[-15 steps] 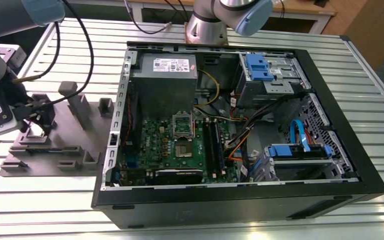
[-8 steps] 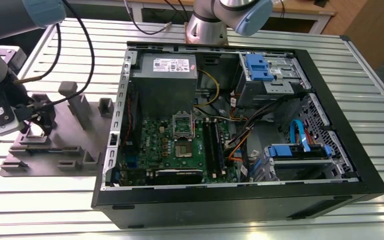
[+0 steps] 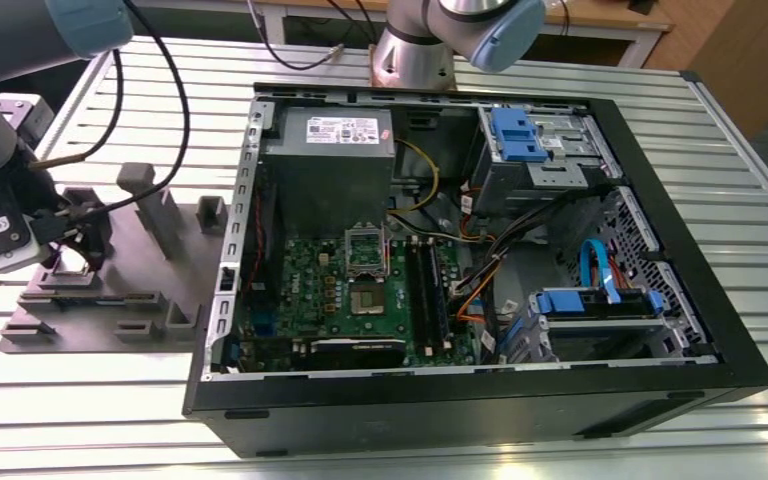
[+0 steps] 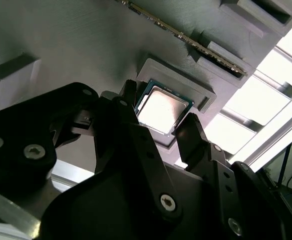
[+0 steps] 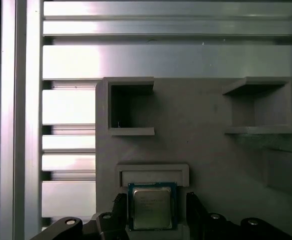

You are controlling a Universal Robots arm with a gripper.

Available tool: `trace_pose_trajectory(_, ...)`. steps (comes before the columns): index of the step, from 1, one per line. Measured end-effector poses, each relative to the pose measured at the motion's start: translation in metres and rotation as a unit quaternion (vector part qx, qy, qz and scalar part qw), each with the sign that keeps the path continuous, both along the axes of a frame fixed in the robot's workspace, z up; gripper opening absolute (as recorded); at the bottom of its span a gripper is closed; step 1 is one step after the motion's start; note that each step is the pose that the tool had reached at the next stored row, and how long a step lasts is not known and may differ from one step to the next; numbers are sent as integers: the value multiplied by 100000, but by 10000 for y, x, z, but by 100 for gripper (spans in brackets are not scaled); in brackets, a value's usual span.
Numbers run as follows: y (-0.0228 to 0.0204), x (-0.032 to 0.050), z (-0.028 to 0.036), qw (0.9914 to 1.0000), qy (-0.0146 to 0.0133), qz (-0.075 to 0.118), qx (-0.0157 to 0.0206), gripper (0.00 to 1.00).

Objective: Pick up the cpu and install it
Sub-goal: 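Pick up the cpu and move it towards the insertion slot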

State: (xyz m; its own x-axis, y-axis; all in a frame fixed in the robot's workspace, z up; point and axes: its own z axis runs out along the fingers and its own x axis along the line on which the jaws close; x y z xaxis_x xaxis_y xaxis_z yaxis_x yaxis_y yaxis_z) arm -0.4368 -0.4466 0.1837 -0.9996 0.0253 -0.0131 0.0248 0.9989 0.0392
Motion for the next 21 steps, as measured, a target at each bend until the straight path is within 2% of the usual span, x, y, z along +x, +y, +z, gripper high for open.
trace_pose_trajectory(11, 0, -1, -5, 100000, -8, -1, 2, 59)
trace_pose_trajectory(13, 0, -1, -5, 100000, -7, 0, 2, 57)
trace_pose_trajectory(14, 0, -1, -5, 100000, -5, 0, 0, 51)
trace_pose_trajectory(21, 0, -2, -9, 100000, -5, -2, 2, 51)
